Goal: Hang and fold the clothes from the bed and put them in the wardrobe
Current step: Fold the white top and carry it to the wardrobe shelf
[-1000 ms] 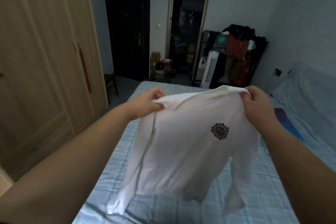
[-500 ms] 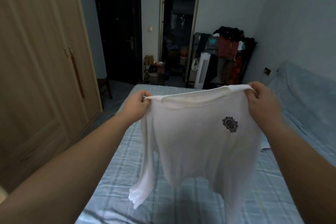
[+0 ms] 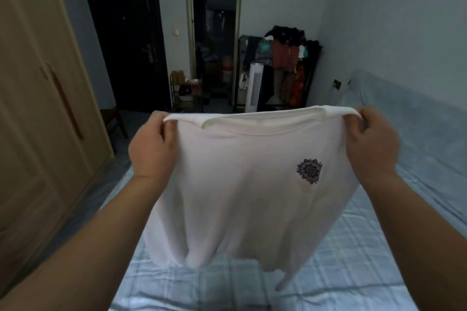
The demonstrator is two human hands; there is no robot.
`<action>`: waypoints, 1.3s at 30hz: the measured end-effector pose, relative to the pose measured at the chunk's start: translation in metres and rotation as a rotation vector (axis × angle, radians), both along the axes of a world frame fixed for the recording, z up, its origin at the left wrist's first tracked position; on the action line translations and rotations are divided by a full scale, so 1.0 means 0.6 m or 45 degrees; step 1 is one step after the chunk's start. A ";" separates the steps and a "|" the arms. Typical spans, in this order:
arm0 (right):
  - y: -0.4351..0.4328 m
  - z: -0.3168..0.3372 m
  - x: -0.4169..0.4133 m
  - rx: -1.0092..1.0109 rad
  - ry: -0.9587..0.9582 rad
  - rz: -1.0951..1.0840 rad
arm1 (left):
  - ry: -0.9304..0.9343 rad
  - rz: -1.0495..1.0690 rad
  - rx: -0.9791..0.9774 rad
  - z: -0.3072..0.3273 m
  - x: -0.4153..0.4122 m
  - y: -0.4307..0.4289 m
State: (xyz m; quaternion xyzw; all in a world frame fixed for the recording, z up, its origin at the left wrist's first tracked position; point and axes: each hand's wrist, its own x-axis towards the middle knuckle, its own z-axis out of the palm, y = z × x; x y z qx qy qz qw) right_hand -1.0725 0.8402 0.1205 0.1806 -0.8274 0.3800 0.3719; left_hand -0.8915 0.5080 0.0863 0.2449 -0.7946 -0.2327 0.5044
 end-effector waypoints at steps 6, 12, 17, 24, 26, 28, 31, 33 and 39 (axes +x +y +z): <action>0.021 -0.008 -0.017 0.108 0.113 -0.099 | 0.033 0.020 -0.121 0.000 -0.011 -0.008; 0.018 -0.065 -0.085 0.328 0.120 -0.147 | -0.107 -0.006 -0.233 -0.073 -0.077 -0.038; -0.035 -0.191 -0.210 0.548 -0.112 -0.082 | -0.414 -0.044 -0.209 -0.193 -0.188 -0.085; -0.163 -0.506 -0.447 0.756 -0.531 -0.010 | -0.903 -0.055 -0.013 -0.473 -0.410 -0.174; -0.210 -0.619 -0.522 0.777 -0.614 0.032 | -1.022 -0.045 0.066 -0.578 -0.486 -0.209; -0.249 -0.733 -0.591 0.864 -0.660 0.080 | -1.106 -0.043 0.095 -0.678 -0.558 -0.239; -0.297 -0.889 -0.680 1.045 -0.669 0.106 | -1.249 -0.023 0.089 -0.815 -0.653 -0.274; -0.324 -0.974 -0.727 1.125 -0.665 0.087 | -1.350 0.040 0.036 -0.897 -0.702 -0.294; -0.364 -1.148 -0.801 1.113 -0.716 0.116 | -1.532 0.067 -0.042 -1.069 -0.773 -0.336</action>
